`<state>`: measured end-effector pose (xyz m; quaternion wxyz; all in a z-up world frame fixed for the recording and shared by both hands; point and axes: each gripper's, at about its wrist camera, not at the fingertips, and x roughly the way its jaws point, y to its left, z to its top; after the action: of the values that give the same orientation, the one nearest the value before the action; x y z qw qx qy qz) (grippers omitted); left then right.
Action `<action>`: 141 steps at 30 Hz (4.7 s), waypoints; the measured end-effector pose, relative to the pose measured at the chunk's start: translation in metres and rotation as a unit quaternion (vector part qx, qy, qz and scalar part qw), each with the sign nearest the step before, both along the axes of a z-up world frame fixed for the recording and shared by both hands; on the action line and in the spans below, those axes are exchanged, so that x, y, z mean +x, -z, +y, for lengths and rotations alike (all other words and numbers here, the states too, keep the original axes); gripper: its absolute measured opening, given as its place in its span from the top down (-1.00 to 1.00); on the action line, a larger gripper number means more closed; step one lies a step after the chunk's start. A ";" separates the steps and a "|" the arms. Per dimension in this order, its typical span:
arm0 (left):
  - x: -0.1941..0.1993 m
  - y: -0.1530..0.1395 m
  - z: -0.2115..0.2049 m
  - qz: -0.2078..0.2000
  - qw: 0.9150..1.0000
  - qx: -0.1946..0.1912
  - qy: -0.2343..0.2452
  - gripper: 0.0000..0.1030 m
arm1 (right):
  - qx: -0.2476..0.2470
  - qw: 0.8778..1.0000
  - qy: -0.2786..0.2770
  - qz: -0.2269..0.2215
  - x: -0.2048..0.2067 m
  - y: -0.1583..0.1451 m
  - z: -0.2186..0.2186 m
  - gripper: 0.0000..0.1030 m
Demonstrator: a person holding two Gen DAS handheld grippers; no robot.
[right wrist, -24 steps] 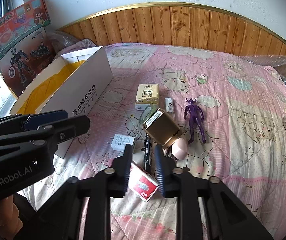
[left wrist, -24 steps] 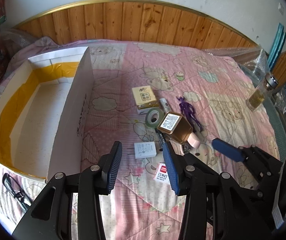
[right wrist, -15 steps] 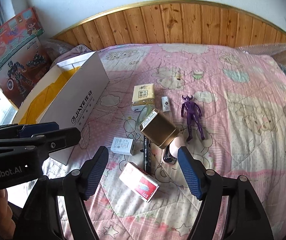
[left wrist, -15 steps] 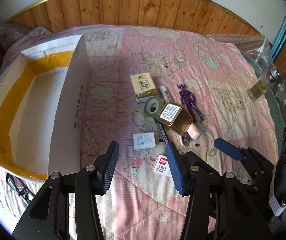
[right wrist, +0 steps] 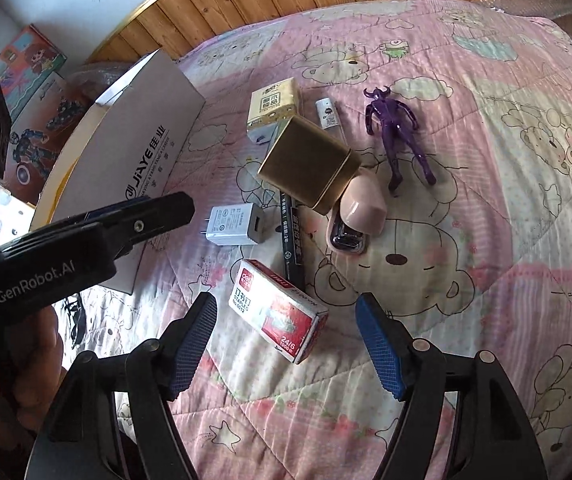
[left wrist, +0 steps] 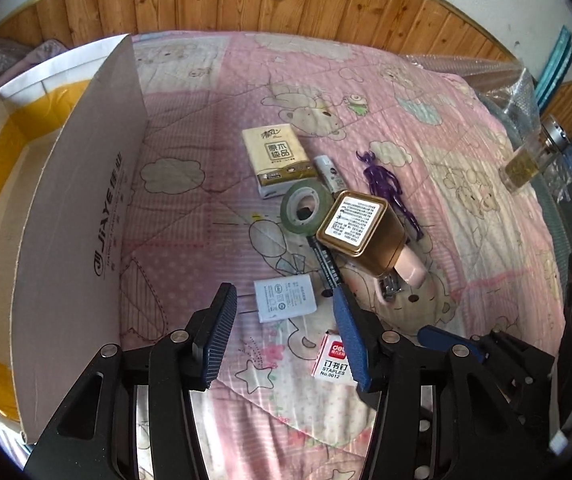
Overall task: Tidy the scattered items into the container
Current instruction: 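Reach the left tool to the white charger and the right tool to the red staples box, then grasp the white charger with the left tool while the right tool grasps the red staples box, then carry the charger and staples box in both tools over the white cardboard box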
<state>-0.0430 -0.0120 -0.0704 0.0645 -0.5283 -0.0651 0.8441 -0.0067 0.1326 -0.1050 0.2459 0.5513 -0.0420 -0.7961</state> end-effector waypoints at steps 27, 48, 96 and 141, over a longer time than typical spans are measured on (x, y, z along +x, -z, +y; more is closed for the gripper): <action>-0.030 0.050 -0.034 -0.046 0.997 0.050 -0.021 -0.03 | 0.086 0.993 -0.051 0.069 -0.004 0.022 -0.026 -0.38; -0.010 0.047 0.018 -0.013 0.993 0.002 0.120 -0.11 | 0.091 0.994 -0.039 0.037 -0.010 0.028 0.001 0.35; 0.013 -0.009 0.010 0.032 0.997 -0.010 0.071 0.39 | 0.023 0.999 -0.013 0.017 -0.002 0.014 0.025 0.70; -0.006 -0.127 -0.126 0.164 0.977 0.097 -0.096 0.39 | -0.016 0.984 -0.078 0.159 0.013 -0.116 -0.116 0.70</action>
<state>-0.0493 -0.1377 0.0569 0.0442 -0.3654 -0.1857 0.9110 0.0065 0.0167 0.0111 0.3197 0.4149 0.0279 -0.8514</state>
